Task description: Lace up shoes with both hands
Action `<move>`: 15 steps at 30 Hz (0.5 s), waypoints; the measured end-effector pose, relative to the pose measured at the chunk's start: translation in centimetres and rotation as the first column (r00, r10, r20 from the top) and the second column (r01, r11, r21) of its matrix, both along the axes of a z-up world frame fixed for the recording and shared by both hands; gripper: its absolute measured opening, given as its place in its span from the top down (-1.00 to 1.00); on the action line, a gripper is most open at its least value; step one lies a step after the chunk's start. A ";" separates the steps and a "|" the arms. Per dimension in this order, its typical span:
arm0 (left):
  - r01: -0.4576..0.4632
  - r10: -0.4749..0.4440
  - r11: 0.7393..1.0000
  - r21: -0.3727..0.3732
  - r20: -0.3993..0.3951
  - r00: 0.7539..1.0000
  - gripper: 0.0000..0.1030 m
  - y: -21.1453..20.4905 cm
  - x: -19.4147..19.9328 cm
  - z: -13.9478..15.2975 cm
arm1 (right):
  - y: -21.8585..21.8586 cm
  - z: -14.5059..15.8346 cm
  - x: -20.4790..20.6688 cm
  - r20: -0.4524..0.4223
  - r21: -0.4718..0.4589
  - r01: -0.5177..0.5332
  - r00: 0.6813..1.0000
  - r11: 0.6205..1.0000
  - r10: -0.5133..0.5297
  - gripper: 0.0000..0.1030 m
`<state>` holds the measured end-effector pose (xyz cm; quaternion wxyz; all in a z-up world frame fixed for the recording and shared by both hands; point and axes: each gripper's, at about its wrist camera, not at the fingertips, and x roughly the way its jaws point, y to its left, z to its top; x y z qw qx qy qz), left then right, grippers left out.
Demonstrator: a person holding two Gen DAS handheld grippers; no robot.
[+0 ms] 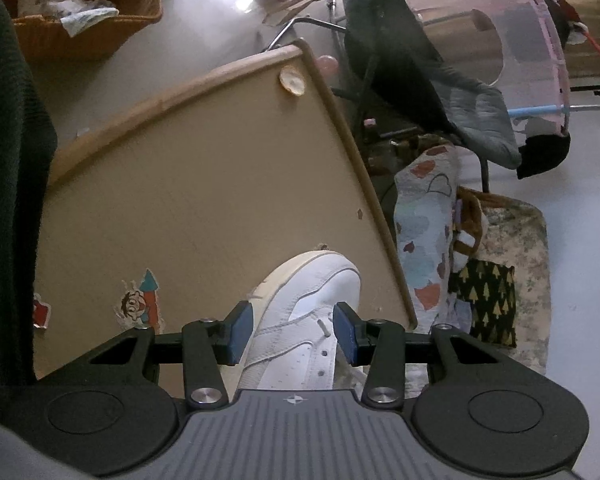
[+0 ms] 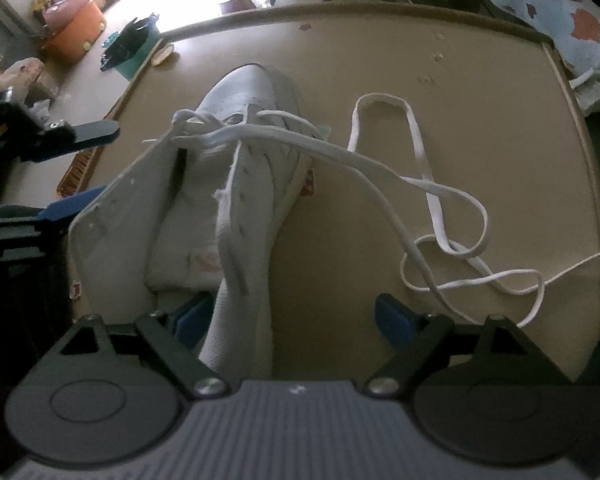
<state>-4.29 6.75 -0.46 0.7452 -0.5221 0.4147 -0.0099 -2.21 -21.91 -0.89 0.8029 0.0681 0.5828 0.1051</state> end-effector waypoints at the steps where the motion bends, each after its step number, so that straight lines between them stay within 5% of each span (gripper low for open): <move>1: -0.001 0.001 1.000 0.004 0.000 1.000 0.11 0.0 0.0 0.0 | -0.1 0.0 -0.1 0.004 -0.002 -0.003 1.000 1.000 0.003 -0.78; 15: -0.035 0.034 0.999 -0.026 -0.009 0.999 0.12 -0.2 0.3 0.1 | -0.7 0.3 -0.8 0.024 -0.013 -0.005 1.000 1.000 0.006 -0.94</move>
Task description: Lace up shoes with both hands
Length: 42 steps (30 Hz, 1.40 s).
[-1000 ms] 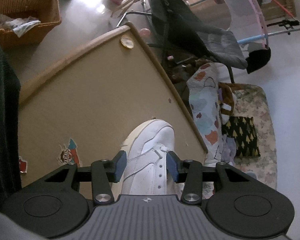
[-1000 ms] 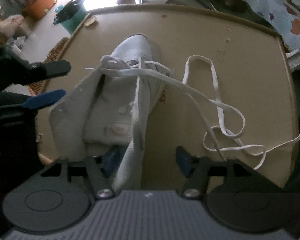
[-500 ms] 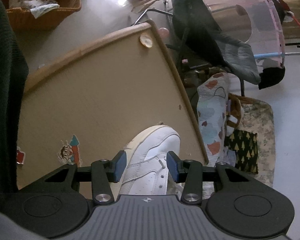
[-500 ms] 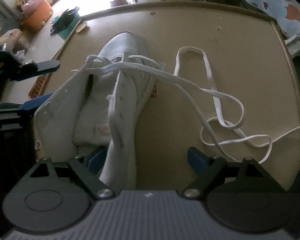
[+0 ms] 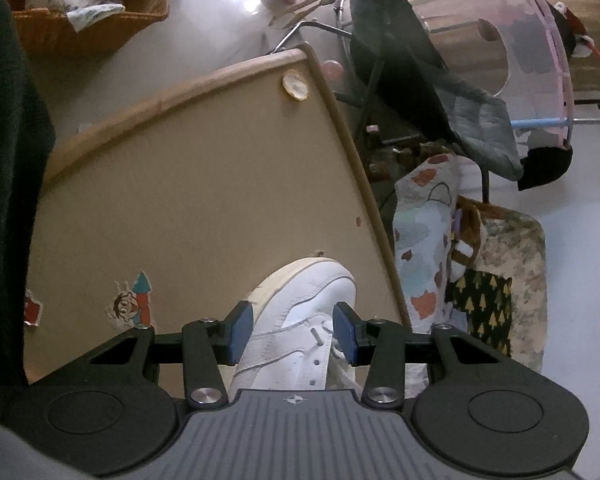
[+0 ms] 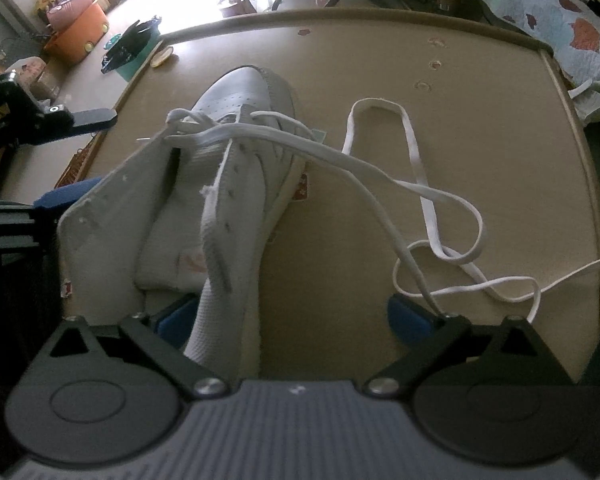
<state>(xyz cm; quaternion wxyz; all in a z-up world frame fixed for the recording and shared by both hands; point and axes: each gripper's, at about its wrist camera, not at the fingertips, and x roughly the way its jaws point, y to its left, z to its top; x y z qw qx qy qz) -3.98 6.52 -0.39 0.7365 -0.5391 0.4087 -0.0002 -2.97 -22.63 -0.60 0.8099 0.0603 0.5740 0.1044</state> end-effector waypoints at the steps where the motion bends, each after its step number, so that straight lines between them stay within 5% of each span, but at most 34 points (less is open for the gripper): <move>1: -0.002 0.002 1.000 -0.004 -0.001 1.000 0.12 -0.1 0.0 -0.1 | 0.1 -0.1 0.1 0.001 0.001 0.000 1.000 1.000 0.000 -0.94; 17: 0.022 -0.022 0.999 -0.030 0.012 1.000 0.18 -2.6 1.0 -1.1 | 0.2 -0.2 0.1 0.018 0.001 -0.002 1.000 1.000 0.002 -0.96; 20: 0.041 -0.041 0.999 -0.007 0.012 0.999 0.71 -3.0 1.4 -1.0 | 0.3 -0.2 0.0 0.020 0.001 -0.003 1.000 1.000 0.003 -0.97; 30: 0.072 -0.078 0.993 0.090 0.061 0.995 0.91 -3.3 1.7 -0.1 | 0.0 0.8 -0.1 0.050 -0.006 0.021 0.999 1.000 -0.021 -0.86; 37: 0.083 -0.090 0.992 0.096 0.072 0.993 0.91 -3.0 1.8 0.0 | 1.0 4.3 0.2 0.206 -0.096 -0.031 0.977 0.995 0.051 -0.48; 42: 0.089 -0.096 0.992 0.086 0.075 0.993 0.91 -3.0 1.7 -0.2 | 1.3 3.3 2.3 0.118 -0.025 -0.053 0.991 0.998 0.055 0.21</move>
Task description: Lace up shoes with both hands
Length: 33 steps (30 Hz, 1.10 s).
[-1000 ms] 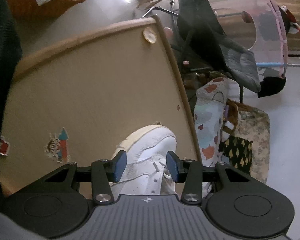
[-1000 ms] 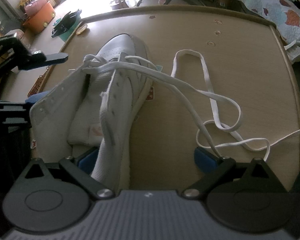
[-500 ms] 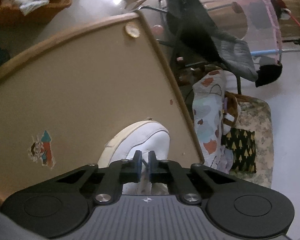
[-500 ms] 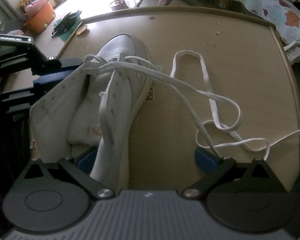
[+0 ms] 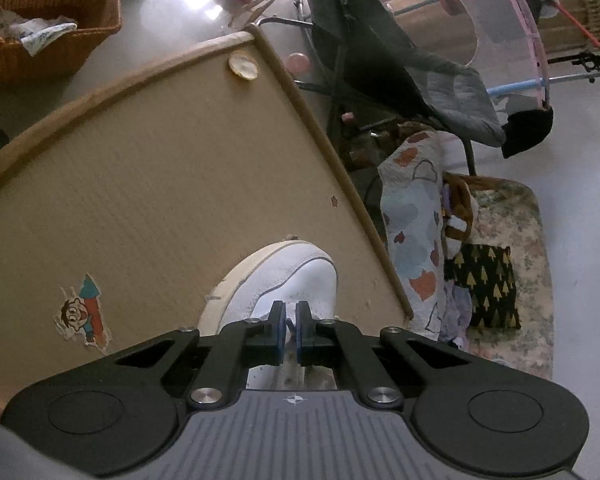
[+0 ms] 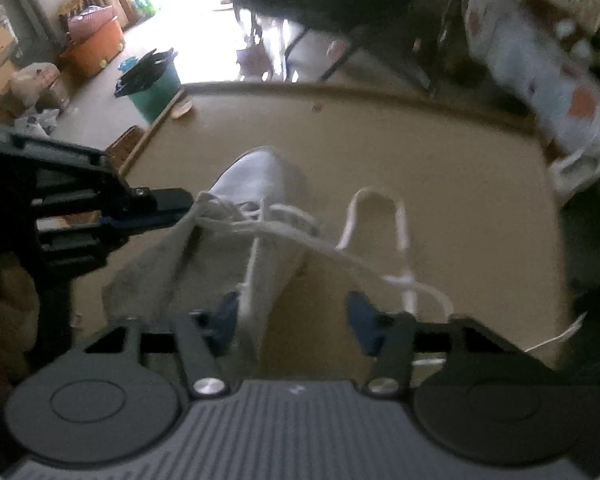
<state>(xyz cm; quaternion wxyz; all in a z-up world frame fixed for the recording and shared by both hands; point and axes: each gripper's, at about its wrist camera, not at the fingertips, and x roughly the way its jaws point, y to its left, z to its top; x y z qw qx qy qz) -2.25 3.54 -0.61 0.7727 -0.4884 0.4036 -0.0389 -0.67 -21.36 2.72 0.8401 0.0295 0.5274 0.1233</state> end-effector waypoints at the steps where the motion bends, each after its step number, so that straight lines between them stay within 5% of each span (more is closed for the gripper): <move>1: 0.002 -0.002 1.000 0.000 0.001 1.000 0.91 0.0 0.0 0.0 | 0.3 -0.2 0.4 -0.008 -0.001 -0.010 1.000 1.000 0.010 0.26; 4: 0.004 -0.004 1.000 -0.002 0.007 1.000 0.91 0.0 -0.1 -0.1 | 1.9 -0.3 1.4 -0.013 -0.055 -0.059 0.998 0.997 0.058 0.41; 13: 0.007 -0.008 1.000 0.009 0.031 0.999 0.90 -0.1 -0.5 -0.1 | 4.7 -0.9 1.7 -0.013 -0.181 -0.105 0.994 0.978 0.104 0.42; 28: 0.002 -0.006 0.998 0.068 0.057 0.998 0.89 0.7 -1.2 1.0 | 4.4 -0.8 0.0 0.038 -0.193 -0.063 0.997 0.979 0.071 0.41; 33: -0.003 -0.005 0.990 0.141 0.057 0.998 1.00 0.7 -1.2 1.5 | 3.8 -0.7 -0.2 0.044 -0.210 -0.028 0.998 0.977 0.038 0.41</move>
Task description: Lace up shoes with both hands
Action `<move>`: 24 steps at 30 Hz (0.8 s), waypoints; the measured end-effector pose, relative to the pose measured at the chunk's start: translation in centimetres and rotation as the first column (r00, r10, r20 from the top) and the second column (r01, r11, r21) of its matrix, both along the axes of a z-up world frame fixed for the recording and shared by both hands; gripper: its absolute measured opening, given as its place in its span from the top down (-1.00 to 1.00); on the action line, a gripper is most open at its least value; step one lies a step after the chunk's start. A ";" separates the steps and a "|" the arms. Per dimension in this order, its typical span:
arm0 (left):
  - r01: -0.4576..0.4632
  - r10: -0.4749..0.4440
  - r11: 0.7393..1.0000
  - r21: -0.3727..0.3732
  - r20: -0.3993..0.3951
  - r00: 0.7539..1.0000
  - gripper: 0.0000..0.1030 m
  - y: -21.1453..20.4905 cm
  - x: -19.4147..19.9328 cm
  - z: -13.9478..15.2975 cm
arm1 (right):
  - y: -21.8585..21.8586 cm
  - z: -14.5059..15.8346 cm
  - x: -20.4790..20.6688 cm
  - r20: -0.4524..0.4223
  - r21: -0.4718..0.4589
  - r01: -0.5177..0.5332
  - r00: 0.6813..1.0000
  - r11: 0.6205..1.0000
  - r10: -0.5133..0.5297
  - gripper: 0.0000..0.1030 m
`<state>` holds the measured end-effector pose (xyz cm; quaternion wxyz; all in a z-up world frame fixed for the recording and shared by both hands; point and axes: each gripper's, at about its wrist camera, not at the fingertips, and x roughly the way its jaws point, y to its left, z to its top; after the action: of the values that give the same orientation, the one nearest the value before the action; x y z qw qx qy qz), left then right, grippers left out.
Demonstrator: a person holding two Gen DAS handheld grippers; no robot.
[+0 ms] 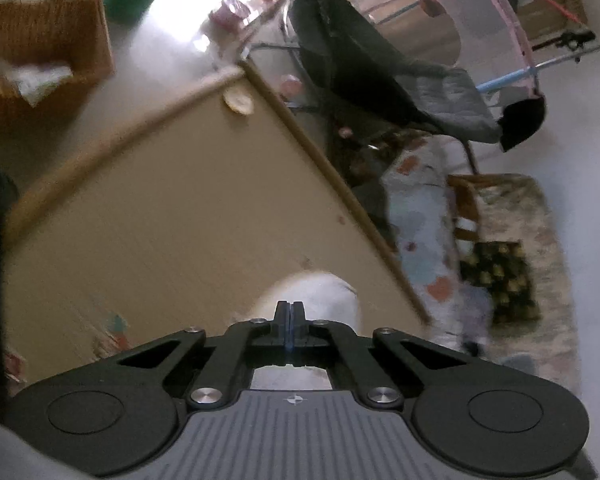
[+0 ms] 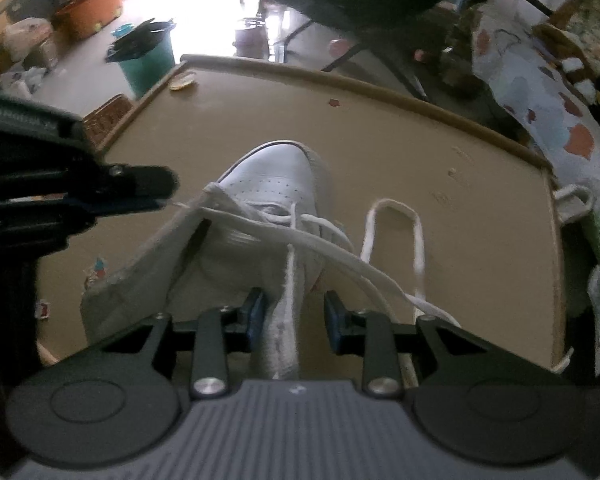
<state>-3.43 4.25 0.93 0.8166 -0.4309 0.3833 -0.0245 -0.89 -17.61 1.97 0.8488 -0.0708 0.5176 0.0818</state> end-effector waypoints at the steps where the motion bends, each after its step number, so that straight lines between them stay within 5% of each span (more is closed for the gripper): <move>1: -0.002 0.002 1.000 -0.030 0.006 1.000 1.00 0.3 0.0 -0.1 | -0.2 0.0 -0.1 0.003 -0.008 0.008 1.000 1.000 -0.008 0.41; 5: -0.026 0.026 0.996 -0.085 0.006 1.000 1.00 1.2 0.0 -0.1 | -1.8 0.1 -0.1 -0.003 0.012 0.047 0.999 0.999 -0.047 0.41; 8: -0.078 0.081 0.977 -0.198 0.010 0.997 0.97 1.6 -0.4 -0.4 | -1.9 0.1 -0.4 0.001 0.004 0.050 0.999 0.999 -0.050 0.41; 12: -0.136 0.130 0.925 -0.354 -0.041 0.991 0.55 1.1 -0.7 -1.6 | -2.0 -0.1 -0.5 0.006 0.011 0.059 0.998 0.998 -0.059 0.41; 15: -0.127 0.113 0.927 -0.352 -0.063 0.992 0.14 0.1 -0.6 -1.8 | -2.1 -0.2 -0.6 0.009 0.016 0.060 0.998 0.998 -0.060 0.41; 24: -0.039 0.026 0.950 -0.310 -0.047 0.999 0.18 -3.7 0.7 -2.2 | -2.0 -0.3 -0.8 0.018 0.019 0.057 0.998 0.998 -0.058 0.41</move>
<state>-2.71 0.51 -1.25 0.7306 -0.5605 0.3850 -0.0618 -1.68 -19.64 1.66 0.8562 -0.0488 0.5107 0.0615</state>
